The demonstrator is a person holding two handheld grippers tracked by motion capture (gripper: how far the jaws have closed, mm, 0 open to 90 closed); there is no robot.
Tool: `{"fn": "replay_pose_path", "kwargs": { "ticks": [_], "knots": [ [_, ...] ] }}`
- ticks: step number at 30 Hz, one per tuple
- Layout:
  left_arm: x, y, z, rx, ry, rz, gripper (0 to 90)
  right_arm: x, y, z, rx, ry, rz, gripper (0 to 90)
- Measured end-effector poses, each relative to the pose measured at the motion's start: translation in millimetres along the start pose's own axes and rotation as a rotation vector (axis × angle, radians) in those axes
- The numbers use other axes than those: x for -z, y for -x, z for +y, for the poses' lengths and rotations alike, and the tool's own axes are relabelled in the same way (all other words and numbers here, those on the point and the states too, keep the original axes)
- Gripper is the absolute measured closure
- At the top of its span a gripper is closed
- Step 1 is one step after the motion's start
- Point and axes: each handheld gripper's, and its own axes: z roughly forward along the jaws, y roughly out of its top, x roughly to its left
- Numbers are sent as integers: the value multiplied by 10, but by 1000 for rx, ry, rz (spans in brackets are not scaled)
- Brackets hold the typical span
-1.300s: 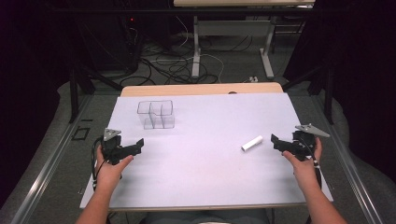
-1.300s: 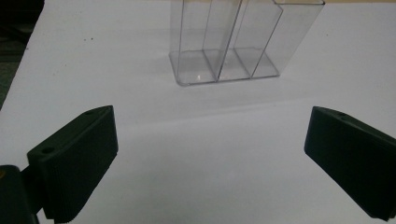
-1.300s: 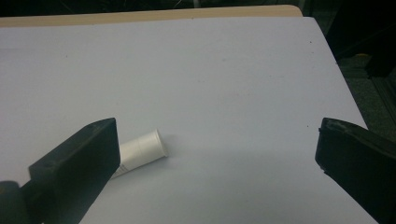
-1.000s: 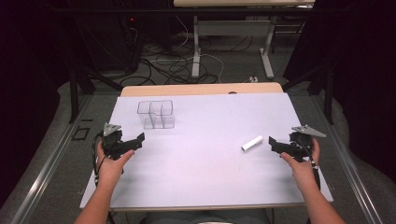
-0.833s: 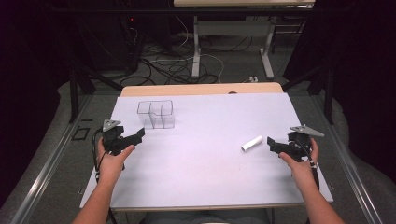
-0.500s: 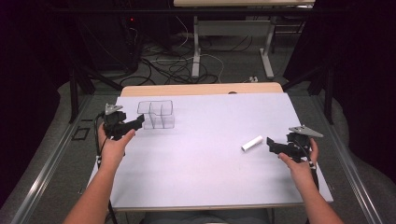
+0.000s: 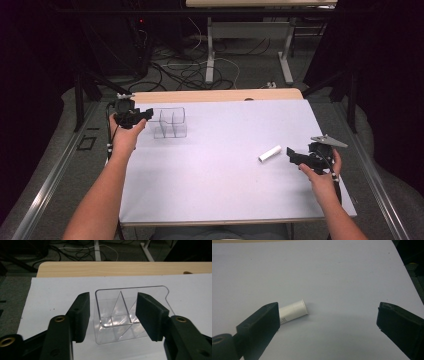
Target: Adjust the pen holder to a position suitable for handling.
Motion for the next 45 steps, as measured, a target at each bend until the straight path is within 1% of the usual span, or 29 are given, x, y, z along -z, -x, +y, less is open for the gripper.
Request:
{"fn": "replay_pose_path", "kwargs": {
  "ticks": [1, 2, 3, 4, 5, 6, 8, 11, 14, 16, 17, 18, 19, 20, 22, 23, 24, 26, 27, 28, 29, 32, 34, 35, 39, 40, 41, 43, 45],
  "knots": [
    [-22, -12, 3, 5, 3, 6, 503, 0, 6, -1, 3, 2, 3, 50],
    [-38, -21, 13, 11, -9, 12, 529, 2, -1, -1, -8, -2, 5, 51],
    [-55, -27, 23, 19, -24, 12, 529, 2, -1, -1, -8, -2, 5, 51],
    [-74, -30, 29, 22, -38, 16, 563, -2, 8, -2, 0, -2, 5, 51],
    [-95, -28, 34, 21, -46, 29, 563, -2, 8, -2, 0, -2, 5, 51],
    [-127, -30, 48, 34, -57, 40, 598, -10, 10, -5, 3, -1, 3, 52],
    [-140, -35, 56, 36, -64, 43, 609, -11, 12, -5, 6, -2, 5, 53],
    [-178, -39, 71, 58, -74, 43, 655, -11, 1, -8, -3, -9, 11, 55],
    [-225, -44, 65, 55, -94, 51, 665, -16, 9, -10, 0, -11, 11, 55],
    [-260, -43, 57, 68, -102, 59, 679, -18, 14, -12, -3, -14, 12, 56],
    [-267, -58, 59, 62, -117, 55, 690, -18, 16, -12, -5, -14, 13, 57],
    [-284, -56, 53, 75, -116, 55, 699, -17, 17, -11, -7, -14, 12, 57],
    [-300, -66, 49, 73, -124, 57, 703, -16, 18, -10, -8, -13, 13, 57],
    [-315, -74, 47, 76, -139, 55, 725, -10, 15, -9, -18, -14, 16, 58],
    [-346, -81, 38, 92, -159, 52, 741, -11, 22, -10, -14, -12, 16, 59],
    [-357, -82, 33, 96, -165, 46, 750, -10, 20, -11, -22, -15, 16, 59],
    [-371, -75, 27, 92, -172, 53, 767, -12, 28, -13, -19, -15, 16, 59],
    [-397, -61, 15, 84, -182, 63, 798, -16, 25, -16, -36, -20, 19, 61],
    [-404, -59, 12, 77, -190, 72, 817, -16, 31, -16, -29, -19, 19, 61],
    [-411, -54, 10, 82, -195, 74, 829, -16, 31, -16, -29, -19, 19, 61],
    [-416, -54, 8, 79, -196, 75, 829, -15, 30, -15, -29, -18, 18, 62],
    [-420, -45, 7, 74, -199, 80, 868, -13, 28, -14, -30, -19, 19, 62],
    [-419, -39, 3, 78, -198, 87, 872, -12, 25, -13, -36, -20, 21, 63],
    [-423, -33, 0, 89, -193, 86, 875, -15, 28, -13, -32, -17, 17, 63],
    [-417, -16, -8, 92, -190, 107, 878, -19, 25, -14, -33, -20, 25, 63],
    [-418, -8, -11, 103, -186, 106, 879, -20, 25, -13, -31, -21, 26, 64],
    [-415, -7, -7, 99, -190, 113, 880, -19, 25, -12, -29, -20, 26, 65],
    [-410, 3, -7, 107, -193, 118, 881, -19, 25, -12, -30, -20, 26, 65],
    [-400, 13, -7, 134, -197, 119, 880, -21, 30, -13, -32, -22, 27, 66]
  ]
}}
